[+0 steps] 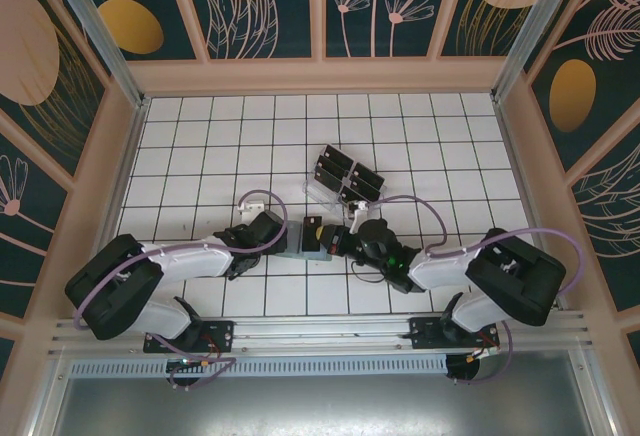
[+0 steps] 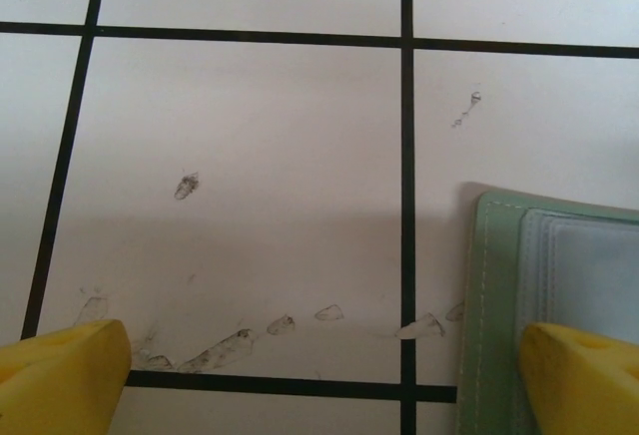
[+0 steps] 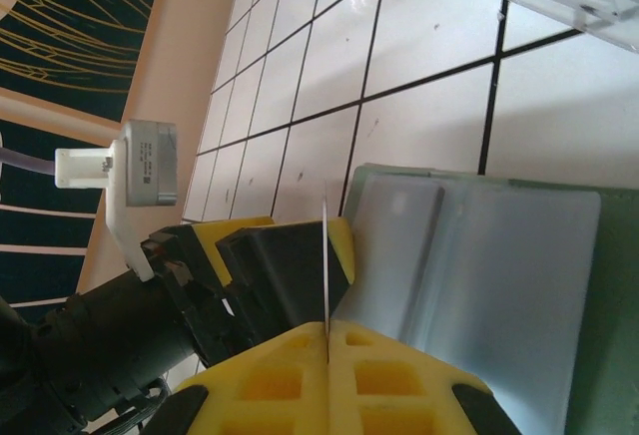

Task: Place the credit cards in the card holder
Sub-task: Insert the credit card into the card slot.

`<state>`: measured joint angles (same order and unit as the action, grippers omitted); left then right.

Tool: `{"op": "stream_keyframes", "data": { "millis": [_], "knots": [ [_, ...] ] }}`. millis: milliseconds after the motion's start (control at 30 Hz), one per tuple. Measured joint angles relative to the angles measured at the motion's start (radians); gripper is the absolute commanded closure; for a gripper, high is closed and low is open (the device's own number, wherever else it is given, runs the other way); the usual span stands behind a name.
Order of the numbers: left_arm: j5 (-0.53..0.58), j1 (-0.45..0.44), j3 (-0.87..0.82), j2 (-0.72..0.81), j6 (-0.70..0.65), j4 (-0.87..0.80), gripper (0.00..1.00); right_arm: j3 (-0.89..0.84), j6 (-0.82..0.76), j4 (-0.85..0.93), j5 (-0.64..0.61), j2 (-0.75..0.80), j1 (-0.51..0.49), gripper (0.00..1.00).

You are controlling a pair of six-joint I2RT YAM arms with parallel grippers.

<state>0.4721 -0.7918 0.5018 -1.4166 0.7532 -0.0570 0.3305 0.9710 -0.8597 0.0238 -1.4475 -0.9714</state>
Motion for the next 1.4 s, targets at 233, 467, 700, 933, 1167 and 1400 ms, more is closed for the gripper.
{"op": "stream_keyframes", "data": {
  "millis": [233,467,700,933,1167,1400],
  "knots": [
    [0.009,0.000,0.000,-0.023,0.042,0.008,0.02,-0.038,0.036,-0.104,-0.040,-0.056,-0.012,1.00],
    [0.010,0.000,-0.002,-0.024,0.064,0.009,0.01,-0.052,0.062,-0.176,-0.081,-0.100,-0.015,1.00],
    [0.010,0.000,-0.004,-0.023,0.068,0.012,0.01,-0.052,0.096,-0.269,-0.106,-0.177,-0.019,1.00],
    [0.010,0.000,-0.011,-0.018,0.071,0.020,0.01,-0.052,0.141,-0.362,-0.111,-0.260,-0.019,1.00],
    [0.010,0.000,-0.019,-0.012,0.071,0.024,0.01,-0.051,0.175,-0.427,-0.111,-0.325,-0.019,1.00],
    [0.010,0.000,-0.021,-0.011,0.071,0.028,0.02,-0.049,0.192,-0.440,-0.113,-0.347,-0.019,1.00]
  ]
}}
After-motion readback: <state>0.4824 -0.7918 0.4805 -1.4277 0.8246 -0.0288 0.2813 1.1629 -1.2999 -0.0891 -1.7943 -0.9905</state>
